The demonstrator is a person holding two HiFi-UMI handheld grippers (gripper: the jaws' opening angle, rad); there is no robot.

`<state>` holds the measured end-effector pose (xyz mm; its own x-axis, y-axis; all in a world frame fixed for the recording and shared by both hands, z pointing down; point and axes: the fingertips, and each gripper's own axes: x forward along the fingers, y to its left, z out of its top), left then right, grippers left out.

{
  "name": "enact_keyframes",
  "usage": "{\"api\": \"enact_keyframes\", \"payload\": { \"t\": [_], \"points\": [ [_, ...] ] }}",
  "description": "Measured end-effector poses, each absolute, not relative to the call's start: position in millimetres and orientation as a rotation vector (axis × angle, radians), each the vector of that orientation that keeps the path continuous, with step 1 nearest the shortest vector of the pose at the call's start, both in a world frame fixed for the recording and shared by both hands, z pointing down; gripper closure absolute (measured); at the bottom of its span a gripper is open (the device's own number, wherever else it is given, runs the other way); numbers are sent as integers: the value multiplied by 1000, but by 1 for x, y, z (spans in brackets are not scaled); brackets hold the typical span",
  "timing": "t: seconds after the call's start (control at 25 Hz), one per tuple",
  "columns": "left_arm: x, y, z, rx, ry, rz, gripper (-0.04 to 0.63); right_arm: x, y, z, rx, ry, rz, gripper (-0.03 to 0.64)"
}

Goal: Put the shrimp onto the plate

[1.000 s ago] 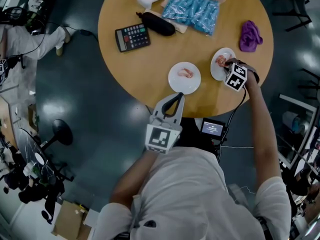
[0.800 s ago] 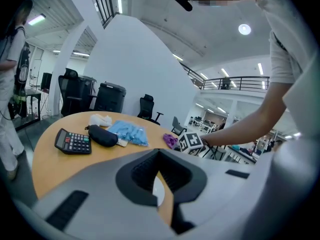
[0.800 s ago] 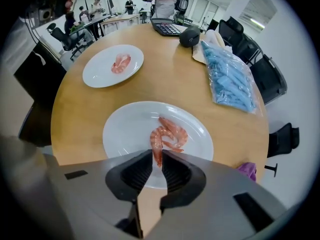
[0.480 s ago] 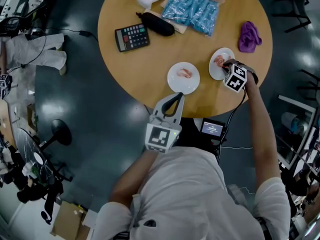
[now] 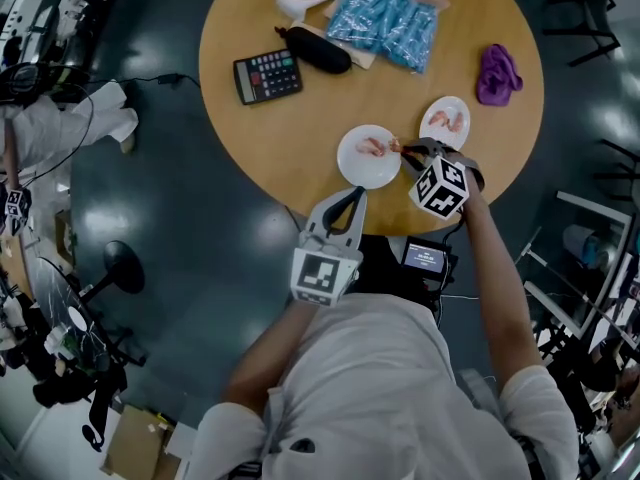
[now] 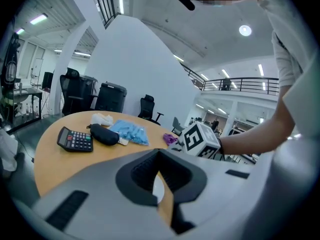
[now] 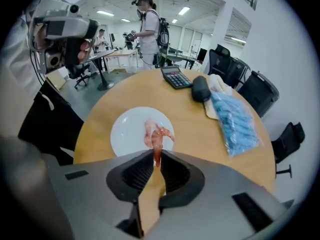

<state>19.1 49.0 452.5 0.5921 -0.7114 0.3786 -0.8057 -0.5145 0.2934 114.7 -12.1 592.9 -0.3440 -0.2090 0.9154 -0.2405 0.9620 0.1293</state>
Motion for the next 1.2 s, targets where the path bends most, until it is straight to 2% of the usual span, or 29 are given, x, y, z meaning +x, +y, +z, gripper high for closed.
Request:
{"api": "enact_keyframes", "payload": {
  "t": [0.36, 0.68, 1.2],
  "points": [
    [2, 58, 456, 2367, -1242, 294, 588, 19, 14, 620, 374, -1980, 261, 563],
    [-12, 59, 459, 2355, -1252, 289, 588, 13, 8, 637, 537, -1877, 489, 563],
    [-20, 56, 458, 2359, -1248, 287, 588, 8, 0, 635, 598, -1880, 473, 551]
  ]
}}
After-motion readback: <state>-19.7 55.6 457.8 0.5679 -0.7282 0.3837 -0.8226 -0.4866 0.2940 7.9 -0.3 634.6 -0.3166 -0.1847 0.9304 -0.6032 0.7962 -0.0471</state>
